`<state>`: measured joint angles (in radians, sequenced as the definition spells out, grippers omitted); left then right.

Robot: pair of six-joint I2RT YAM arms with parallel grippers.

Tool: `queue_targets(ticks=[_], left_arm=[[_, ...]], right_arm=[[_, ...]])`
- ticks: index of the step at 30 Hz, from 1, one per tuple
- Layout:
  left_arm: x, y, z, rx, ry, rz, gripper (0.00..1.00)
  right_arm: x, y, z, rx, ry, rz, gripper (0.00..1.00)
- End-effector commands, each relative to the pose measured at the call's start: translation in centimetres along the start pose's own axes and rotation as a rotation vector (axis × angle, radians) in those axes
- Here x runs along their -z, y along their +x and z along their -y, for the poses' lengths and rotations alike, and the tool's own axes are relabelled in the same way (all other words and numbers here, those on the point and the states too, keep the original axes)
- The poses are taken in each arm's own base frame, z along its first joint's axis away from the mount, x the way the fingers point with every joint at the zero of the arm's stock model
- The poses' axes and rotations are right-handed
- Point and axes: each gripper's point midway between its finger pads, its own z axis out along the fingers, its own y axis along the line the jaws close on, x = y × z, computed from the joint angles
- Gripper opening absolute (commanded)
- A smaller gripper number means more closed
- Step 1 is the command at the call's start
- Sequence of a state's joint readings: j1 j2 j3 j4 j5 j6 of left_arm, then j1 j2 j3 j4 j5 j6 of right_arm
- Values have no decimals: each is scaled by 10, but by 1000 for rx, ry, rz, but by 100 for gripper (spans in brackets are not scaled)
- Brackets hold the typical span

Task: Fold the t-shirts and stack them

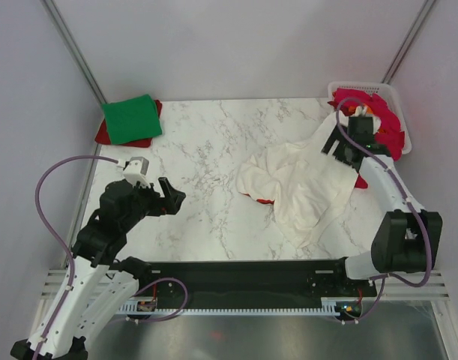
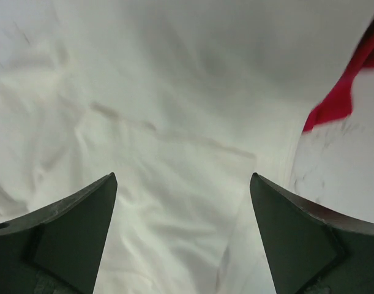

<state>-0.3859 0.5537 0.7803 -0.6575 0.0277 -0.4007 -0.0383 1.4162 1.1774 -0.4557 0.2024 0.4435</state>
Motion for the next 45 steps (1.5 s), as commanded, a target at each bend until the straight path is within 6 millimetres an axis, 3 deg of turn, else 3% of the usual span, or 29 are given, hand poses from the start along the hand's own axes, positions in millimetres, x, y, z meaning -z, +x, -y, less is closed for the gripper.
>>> queue_targets(ticks=[1,3,6,8,9,10,13,16,26,31,38,43,45], left_arm=[[2,-9,1,-20,-1,20,99],[-2,-8,1,-12,-8,3,98],[-8,-2,2,-16,-2,-39,98],[-8,-1,2,-16,-4,-40,98],[-8,-2,1,-15,-8,-38,98],[-8,-2,1,-17,-8,-38,98],[-8,-1,1,-16,-6,-39,98],[-9,-1,1,-16,-8,-43,98],[-7,-2,1,-19,-9,-35,98],[-6,-3,1,-21,-6,-29,98],[-7,-2,2,-20,-3,-39,98],[-5,-4,2,-21,-3,-25,98],[-5,-4,2,-21,-4,-23,98]], right_arm=[[31,12,-26,-37,-149,-20,98],[38,29,-50,11,-217,-55,98],[38,65,-60,58,-242,-130,98],[32,104,-54,87,-223,-211,98],[33,119,-62,89,-253,-234,98],[32,145,-58,98,-261,-290,98],[34,179,-52,109,-228,-340,98],[33,196,-38,101,-178,-365,98],[36,227,-4,109,-62,-427,98],[51,216,10,82,-28,-361,96],[50,238,13,81,-46,-425,80],[47,253,14,90,-40,-471,80],[47,256,12,94,-49,-477,68]])
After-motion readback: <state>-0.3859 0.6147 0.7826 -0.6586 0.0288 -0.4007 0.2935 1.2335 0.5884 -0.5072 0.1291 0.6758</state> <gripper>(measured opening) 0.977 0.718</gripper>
